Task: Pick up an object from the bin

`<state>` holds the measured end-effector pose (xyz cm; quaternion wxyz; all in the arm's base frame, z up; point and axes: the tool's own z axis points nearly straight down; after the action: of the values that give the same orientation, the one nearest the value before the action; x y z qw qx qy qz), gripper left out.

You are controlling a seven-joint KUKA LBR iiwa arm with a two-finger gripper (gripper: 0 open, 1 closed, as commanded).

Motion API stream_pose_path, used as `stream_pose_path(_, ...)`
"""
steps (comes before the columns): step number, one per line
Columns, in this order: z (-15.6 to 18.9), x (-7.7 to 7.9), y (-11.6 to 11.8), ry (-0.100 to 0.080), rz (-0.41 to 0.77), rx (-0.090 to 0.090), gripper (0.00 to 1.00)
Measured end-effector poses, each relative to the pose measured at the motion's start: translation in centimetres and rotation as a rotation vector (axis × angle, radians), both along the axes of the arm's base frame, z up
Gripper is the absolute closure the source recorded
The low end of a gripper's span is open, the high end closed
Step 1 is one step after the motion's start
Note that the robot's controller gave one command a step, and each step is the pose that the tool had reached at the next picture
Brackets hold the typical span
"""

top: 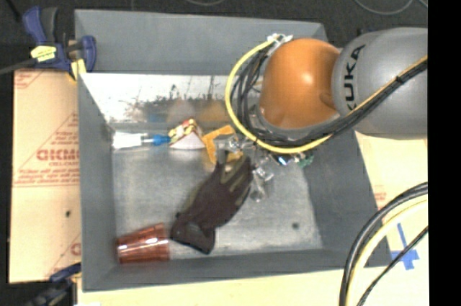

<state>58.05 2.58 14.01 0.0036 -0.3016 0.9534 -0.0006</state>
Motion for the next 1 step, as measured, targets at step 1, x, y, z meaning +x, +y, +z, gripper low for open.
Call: stream_pose_path(1, -3.61, -0.35, 0.22, -0.002, 0.129, -0.002, 0.0)
